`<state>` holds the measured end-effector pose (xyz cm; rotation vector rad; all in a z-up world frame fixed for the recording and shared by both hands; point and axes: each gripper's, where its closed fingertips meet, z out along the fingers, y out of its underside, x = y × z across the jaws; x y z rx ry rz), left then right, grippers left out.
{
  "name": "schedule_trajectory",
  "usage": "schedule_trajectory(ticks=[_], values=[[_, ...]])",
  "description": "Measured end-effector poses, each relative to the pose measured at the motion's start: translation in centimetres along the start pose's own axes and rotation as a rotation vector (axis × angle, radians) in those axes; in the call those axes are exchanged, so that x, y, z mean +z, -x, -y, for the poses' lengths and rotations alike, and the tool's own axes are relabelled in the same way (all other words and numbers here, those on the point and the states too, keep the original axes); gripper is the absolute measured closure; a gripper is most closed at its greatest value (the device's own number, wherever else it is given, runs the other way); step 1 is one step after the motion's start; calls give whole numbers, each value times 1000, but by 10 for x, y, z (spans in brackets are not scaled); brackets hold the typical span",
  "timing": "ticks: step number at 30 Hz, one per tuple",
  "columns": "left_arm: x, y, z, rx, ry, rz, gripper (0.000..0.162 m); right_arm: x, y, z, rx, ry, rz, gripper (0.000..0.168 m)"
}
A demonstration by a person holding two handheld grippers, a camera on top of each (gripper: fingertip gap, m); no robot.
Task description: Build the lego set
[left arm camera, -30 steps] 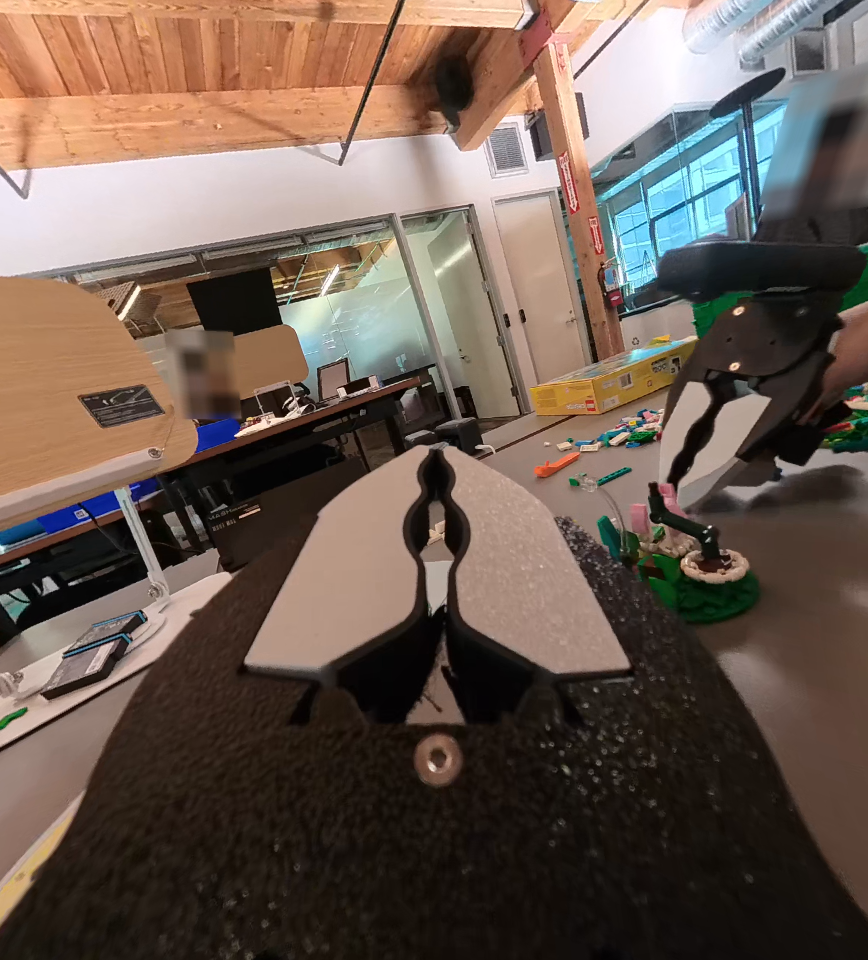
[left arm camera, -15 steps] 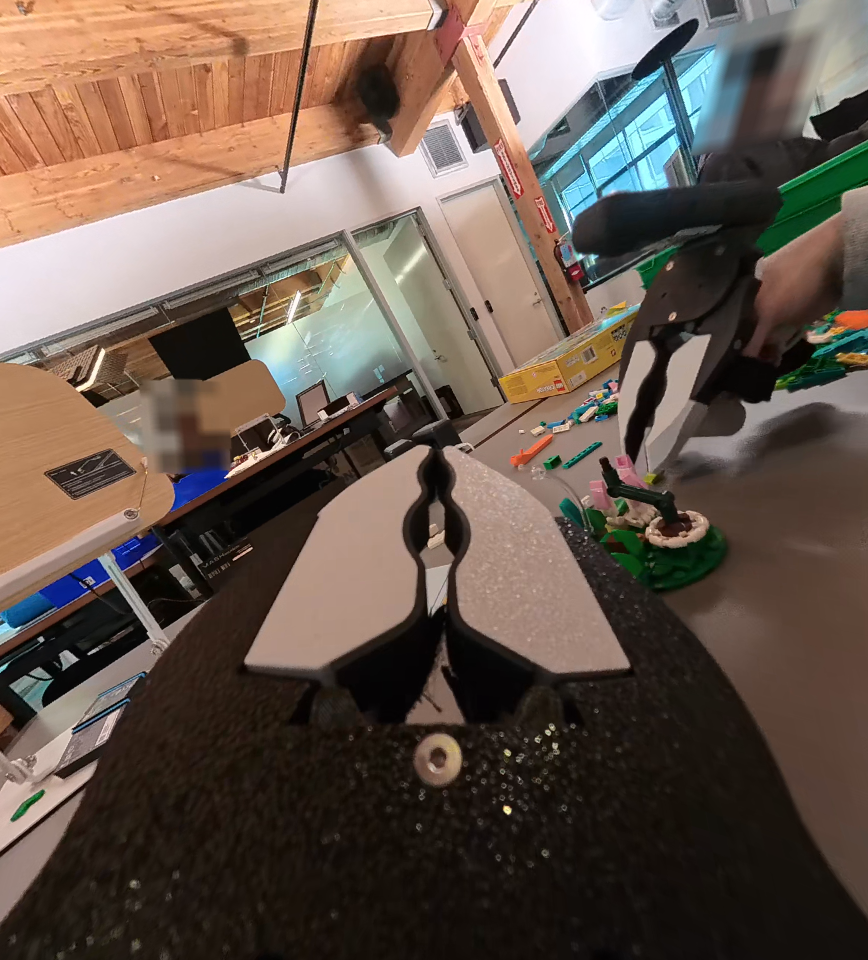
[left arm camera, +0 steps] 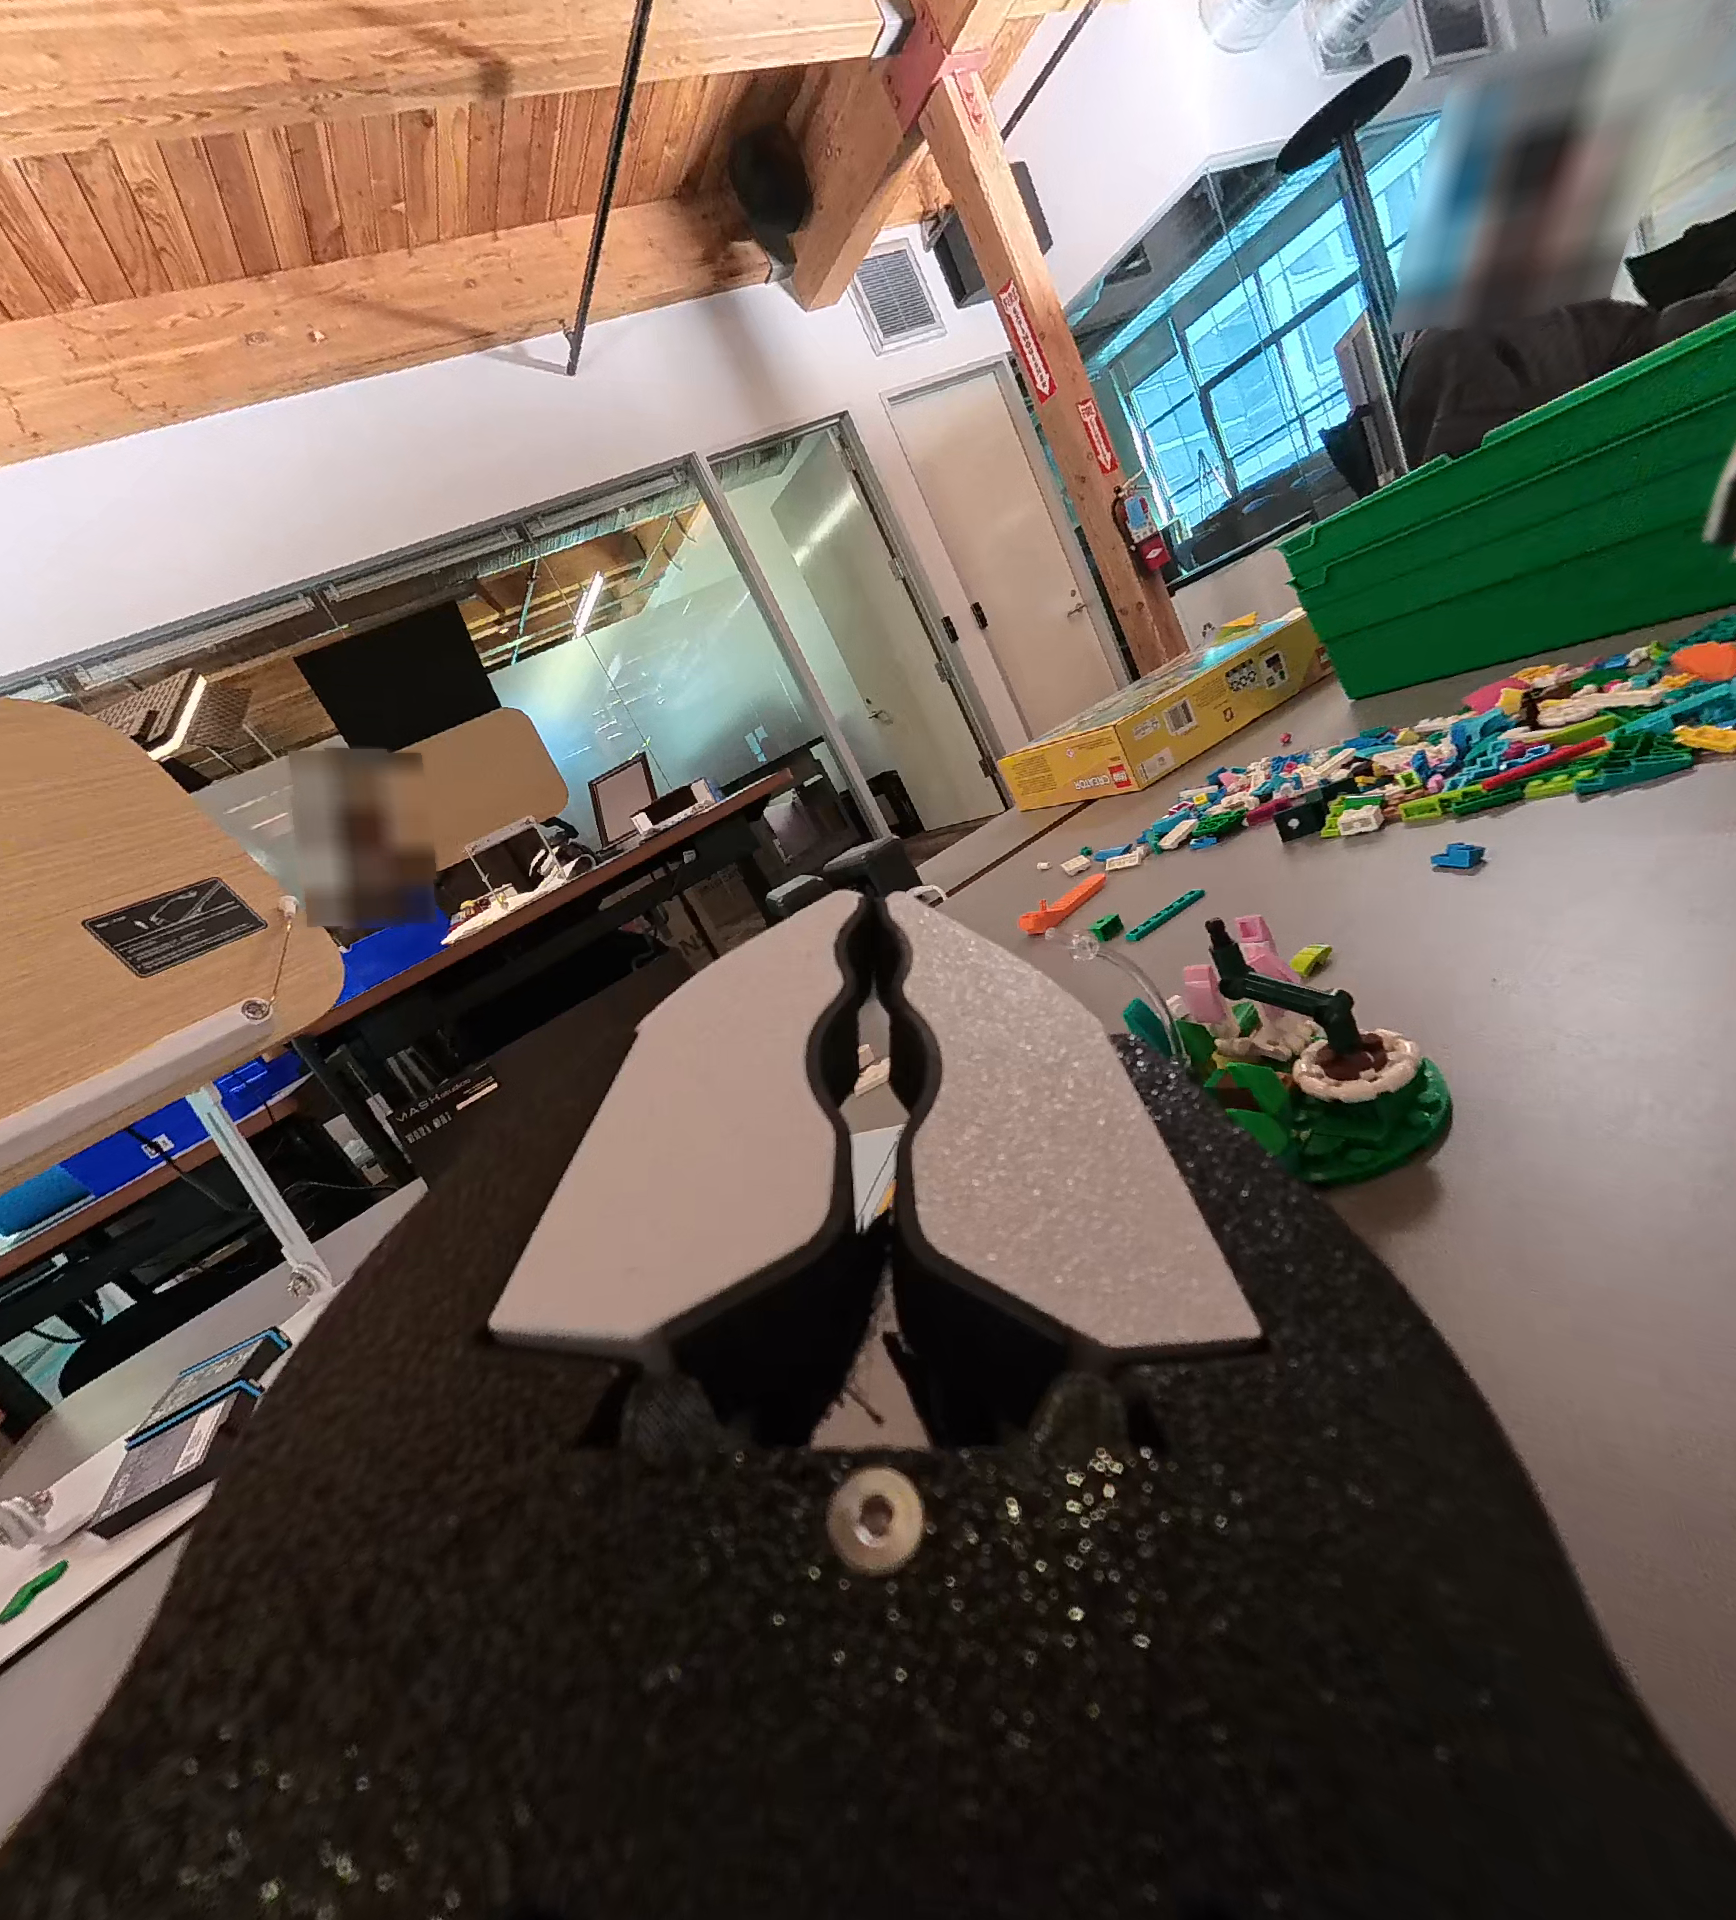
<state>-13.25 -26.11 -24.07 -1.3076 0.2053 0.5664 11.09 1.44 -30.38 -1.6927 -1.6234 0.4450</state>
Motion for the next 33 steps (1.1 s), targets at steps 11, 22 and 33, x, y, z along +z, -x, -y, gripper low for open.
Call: schedule_trajectory(ticks=[11, 22, 33], values=[[-1, -3, -1, 12, 8, -9, 162, 19, -4, -21, -22, 49, -102, 160], [-1, -3, -1, 2, 4, -13, 162, 27, -8, -21, 32, 15, -150, 163], [0, -4, -1, 6, 6, -17, 162, 35, -54, 20, 100, -61, -332, 168]])
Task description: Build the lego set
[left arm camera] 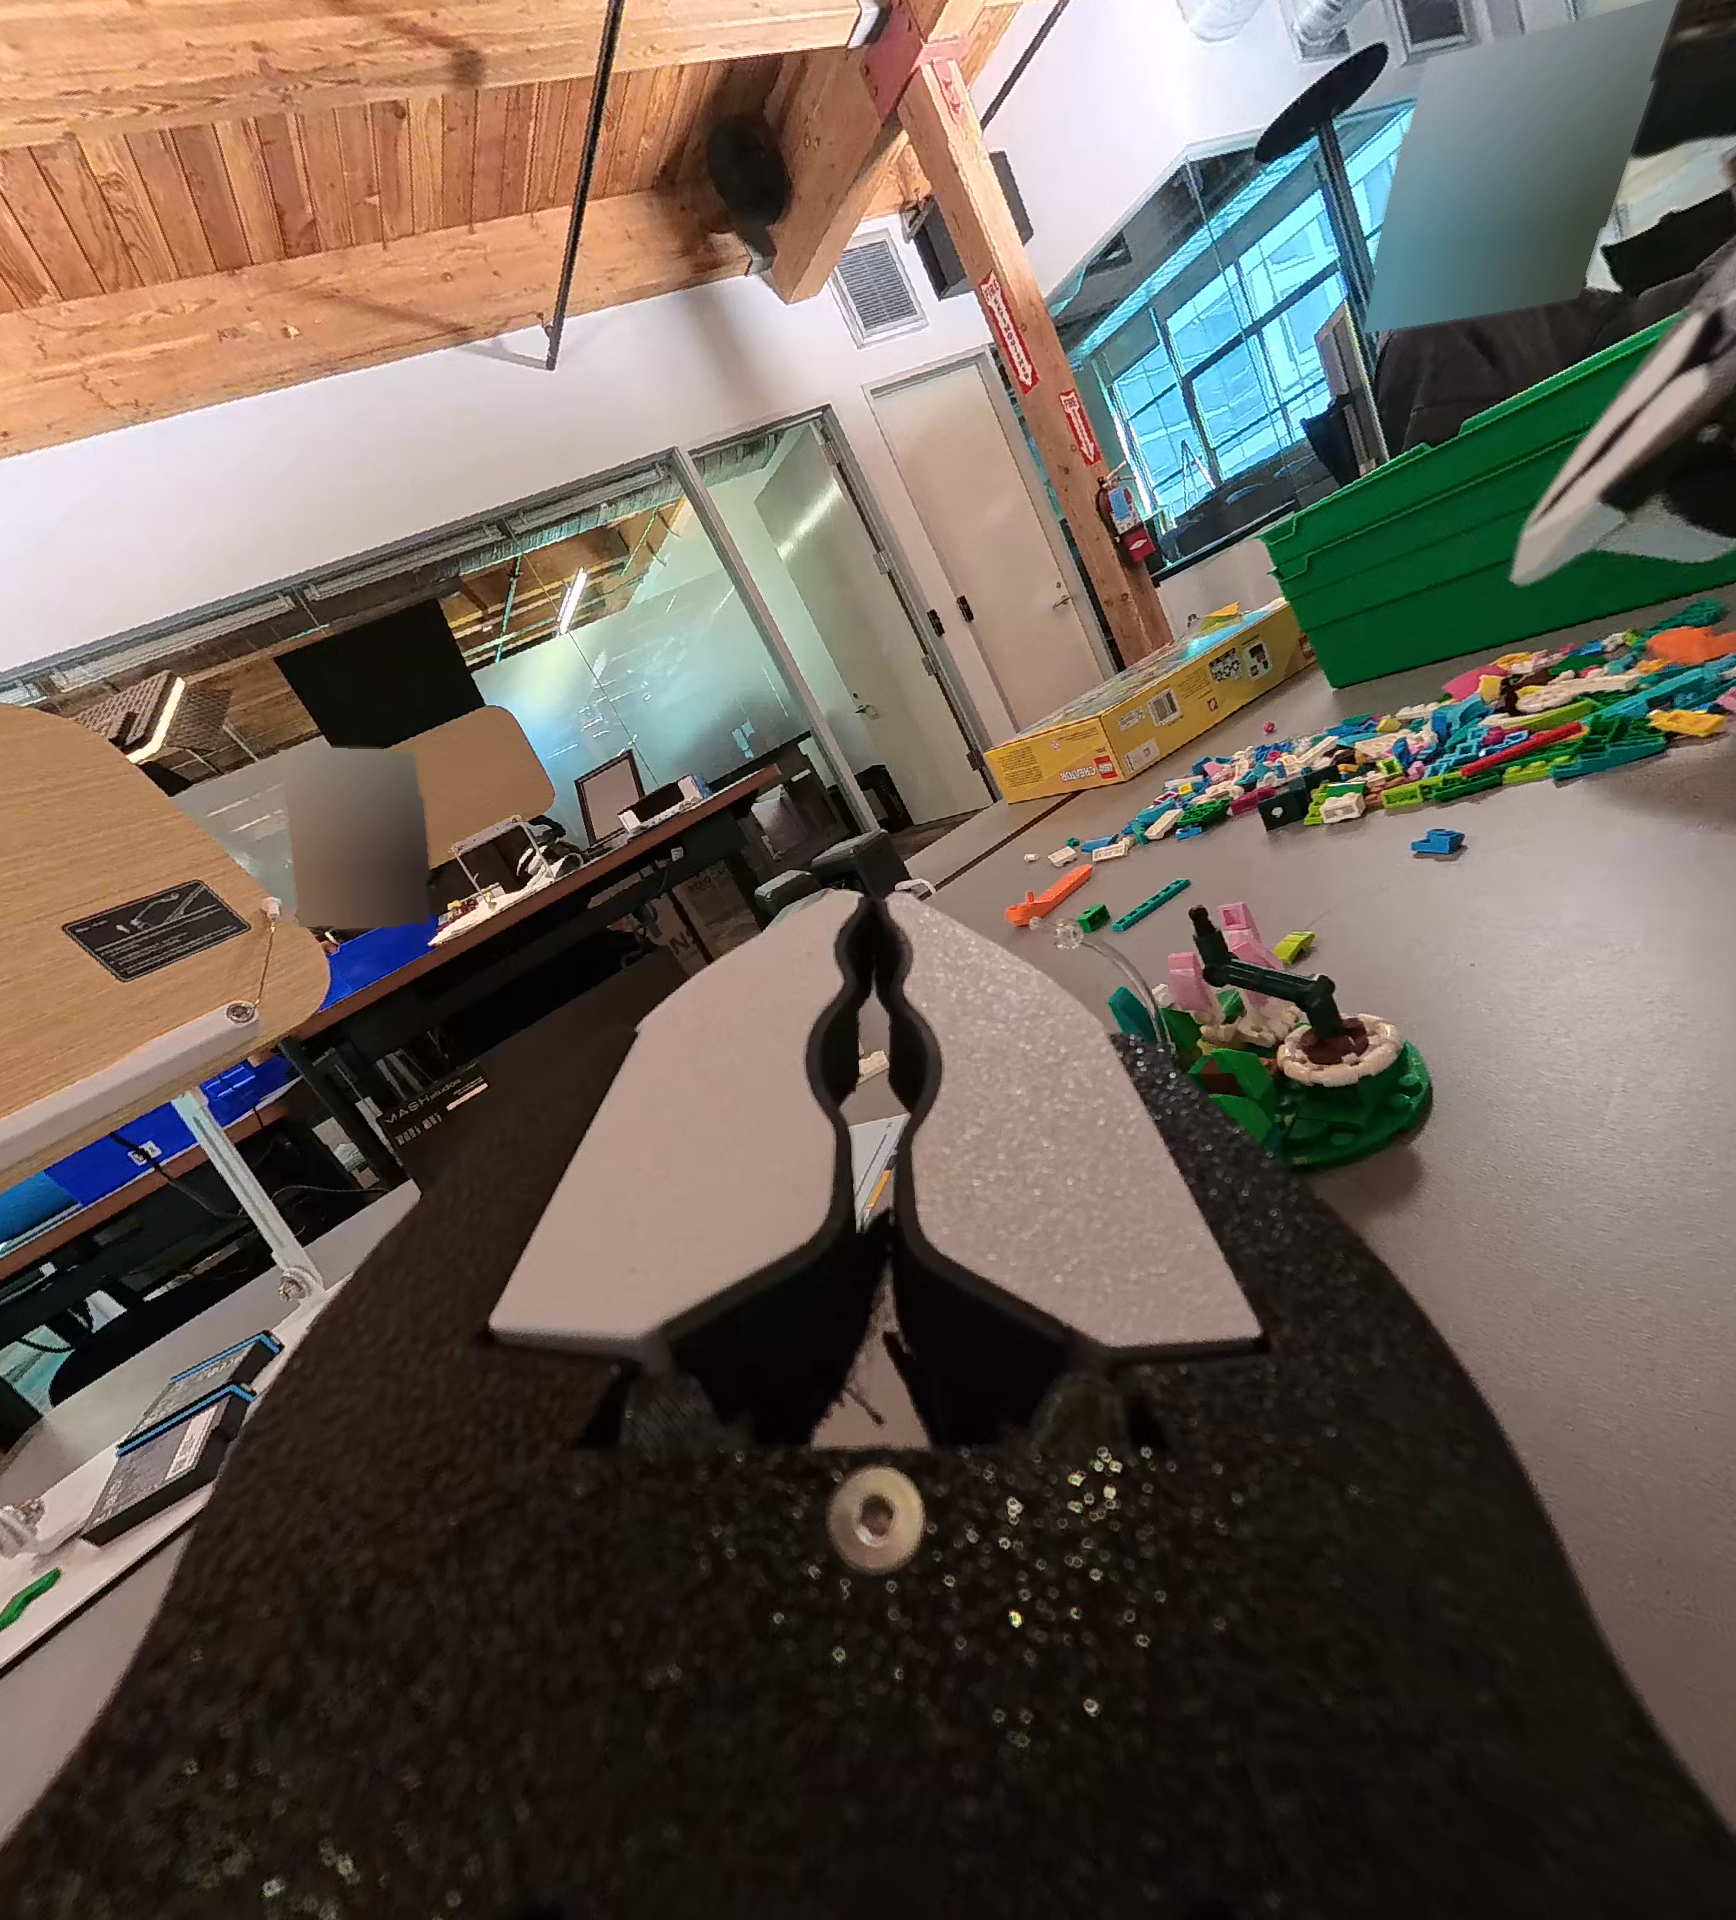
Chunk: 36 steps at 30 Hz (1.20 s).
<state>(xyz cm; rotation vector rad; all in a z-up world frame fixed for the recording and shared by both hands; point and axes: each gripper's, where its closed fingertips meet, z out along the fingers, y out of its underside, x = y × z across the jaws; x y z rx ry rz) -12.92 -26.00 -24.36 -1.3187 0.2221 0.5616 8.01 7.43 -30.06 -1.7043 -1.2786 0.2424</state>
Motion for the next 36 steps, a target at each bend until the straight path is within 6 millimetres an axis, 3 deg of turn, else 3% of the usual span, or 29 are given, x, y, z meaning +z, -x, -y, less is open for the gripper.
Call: schedule_trajectory(ticks=[7, 13, 27, 31, 36], values=[[1, 0, 0, 0, 2, -1, 162, 68, -8, 9, 93, 82, 138, 168], [1, -1, 0, -1, -1, -4, 162, 96, -5, -3, 234, 224, 266, 163], [1, -1, 1, -10, -3, -3, 162, 102, -11, -9, 218, 274, 263, 157], [1, 0, 0, -7, 0, -2, 162, 99, -9, -2, 295, 253, 341, 160], [1, -1, 0, -6, -1, -2, 162, 100, -4, -6, 256, 301, 387, 159]])
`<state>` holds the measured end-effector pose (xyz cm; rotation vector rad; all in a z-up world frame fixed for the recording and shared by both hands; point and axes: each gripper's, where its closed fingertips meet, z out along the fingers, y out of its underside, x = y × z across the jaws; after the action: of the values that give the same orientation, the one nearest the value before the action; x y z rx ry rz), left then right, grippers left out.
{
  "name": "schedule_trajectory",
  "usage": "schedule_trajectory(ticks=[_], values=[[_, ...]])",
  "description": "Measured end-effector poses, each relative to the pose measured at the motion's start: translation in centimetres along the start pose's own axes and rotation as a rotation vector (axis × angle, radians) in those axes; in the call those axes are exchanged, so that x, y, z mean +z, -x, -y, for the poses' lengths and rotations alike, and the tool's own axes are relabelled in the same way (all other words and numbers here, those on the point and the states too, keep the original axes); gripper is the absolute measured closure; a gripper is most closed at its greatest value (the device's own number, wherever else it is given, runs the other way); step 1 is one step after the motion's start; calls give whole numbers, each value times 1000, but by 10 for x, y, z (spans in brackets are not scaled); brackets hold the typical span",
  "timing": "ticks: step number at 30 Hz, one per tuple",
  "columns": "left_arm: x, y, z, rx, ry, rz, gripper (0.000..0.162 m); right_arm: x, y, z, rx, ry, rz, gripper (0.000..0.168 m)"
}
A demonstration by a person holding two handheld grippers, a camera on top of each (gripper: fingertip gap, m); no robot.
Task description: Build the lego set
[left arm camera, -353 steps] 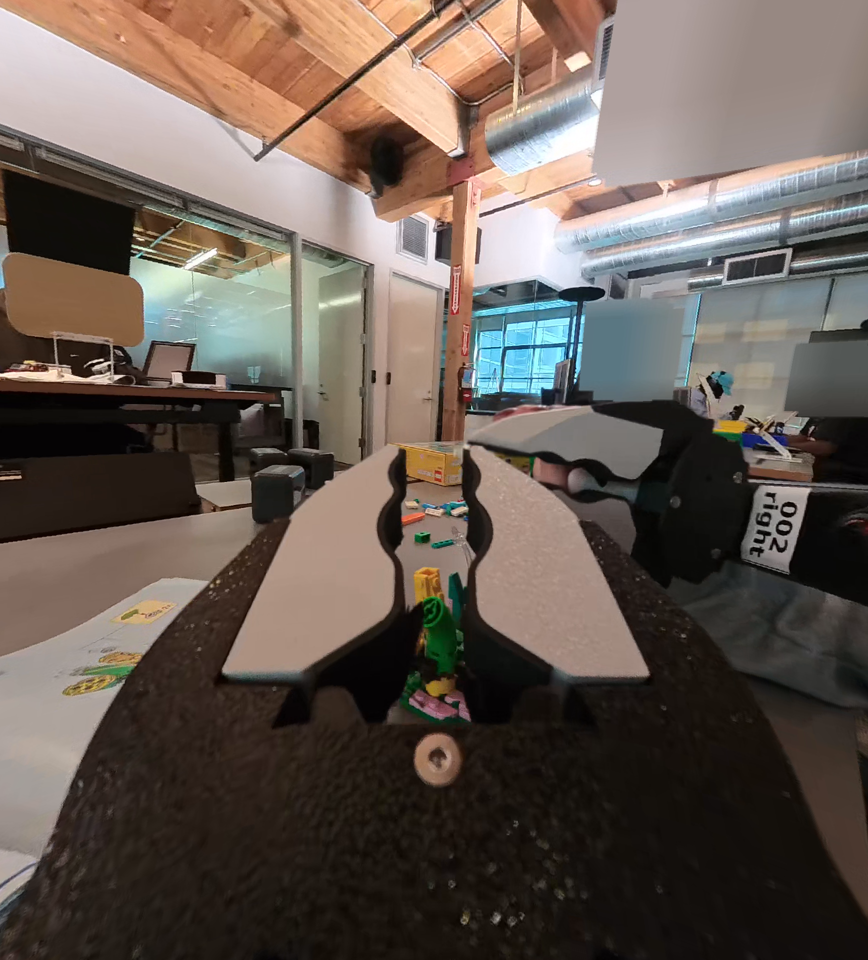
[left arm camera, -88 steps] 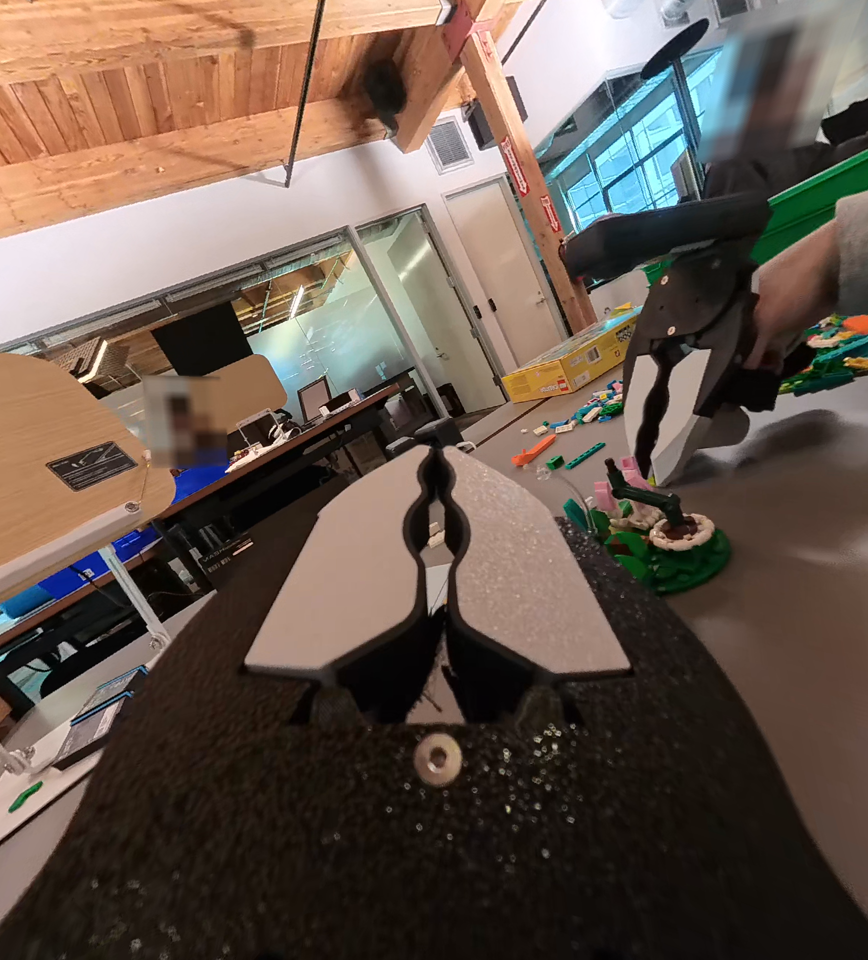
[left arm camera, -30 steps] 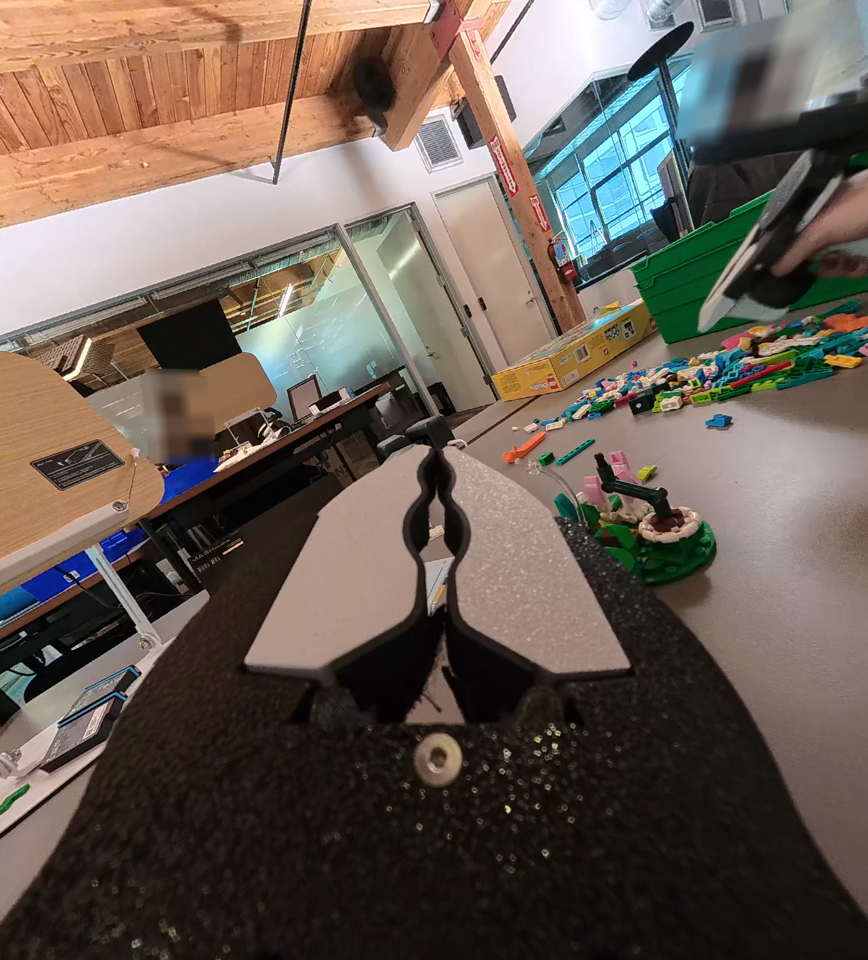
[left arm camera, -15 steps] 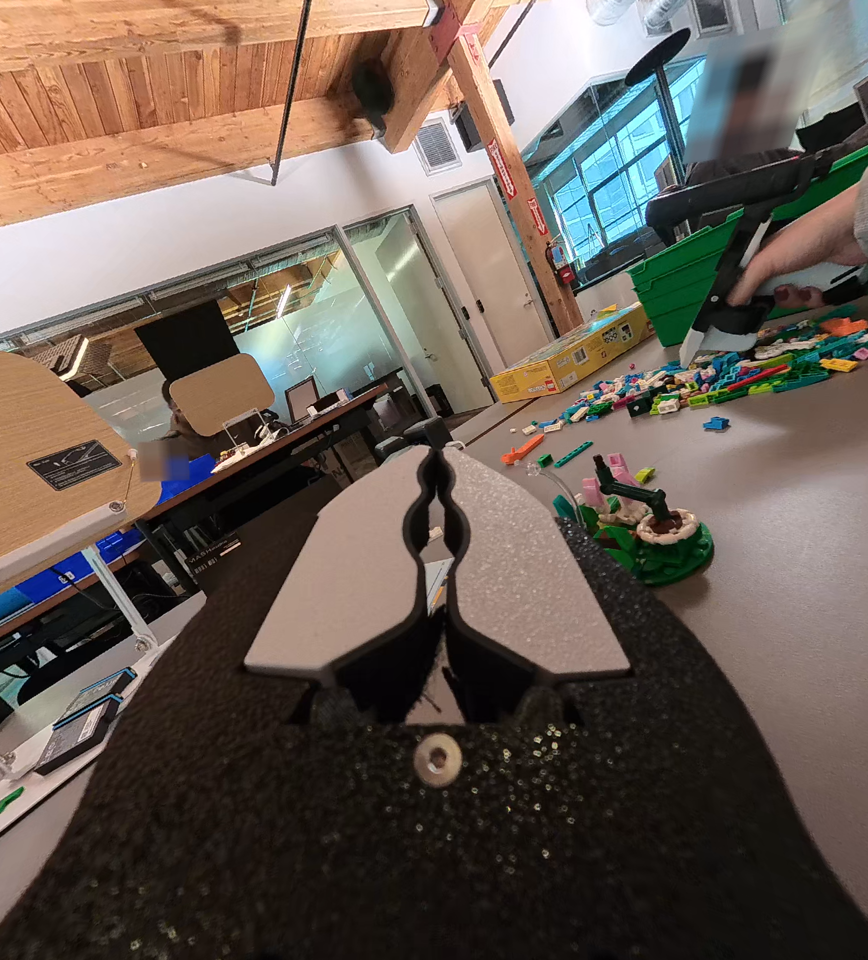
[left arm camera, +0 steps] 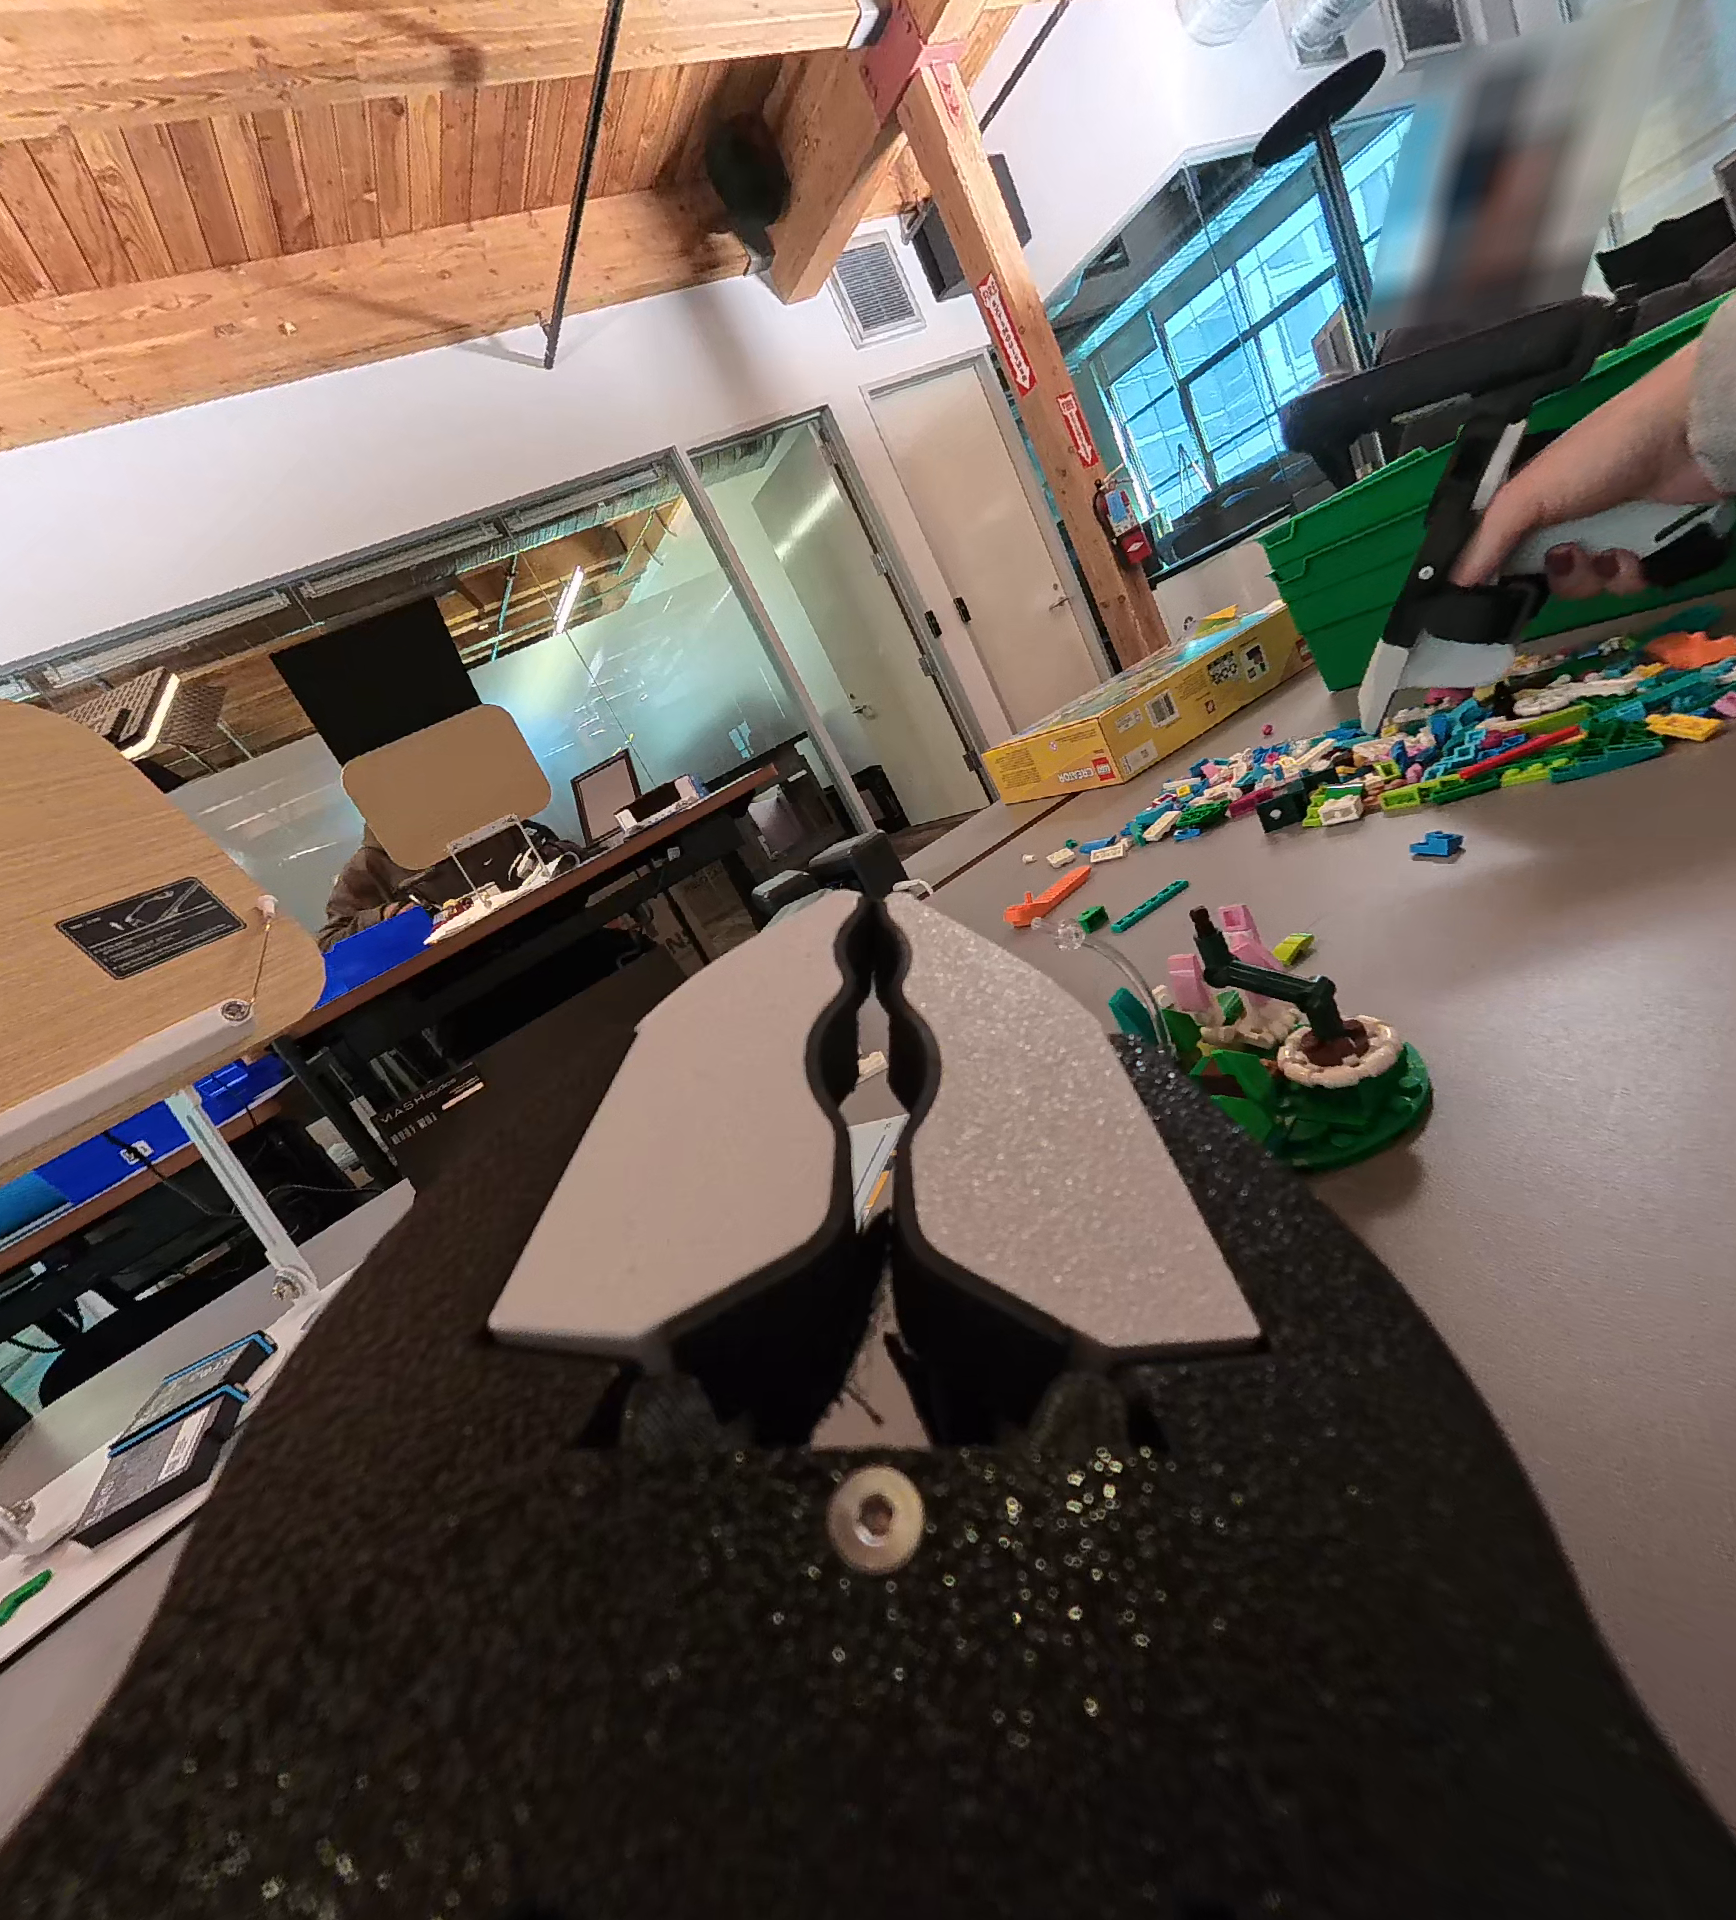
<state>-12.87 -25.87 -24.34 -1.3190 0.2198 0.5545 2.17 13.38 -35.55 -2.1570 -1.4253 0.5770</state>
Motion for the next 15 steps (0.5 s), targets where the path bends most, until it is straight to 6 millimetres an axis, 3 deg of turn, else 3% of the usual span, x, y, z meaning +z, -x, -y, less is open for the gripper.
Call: schedule_trajectory(ticks=[9, 15], values=[[0, -1, 0, 3, 3, -2, 162, 7, -2, 5, 15, 52, 14, 148], [0, -1, 0, 2, 3, -3, 162, 10, -3, 7, 50, 67, 19, 151]])
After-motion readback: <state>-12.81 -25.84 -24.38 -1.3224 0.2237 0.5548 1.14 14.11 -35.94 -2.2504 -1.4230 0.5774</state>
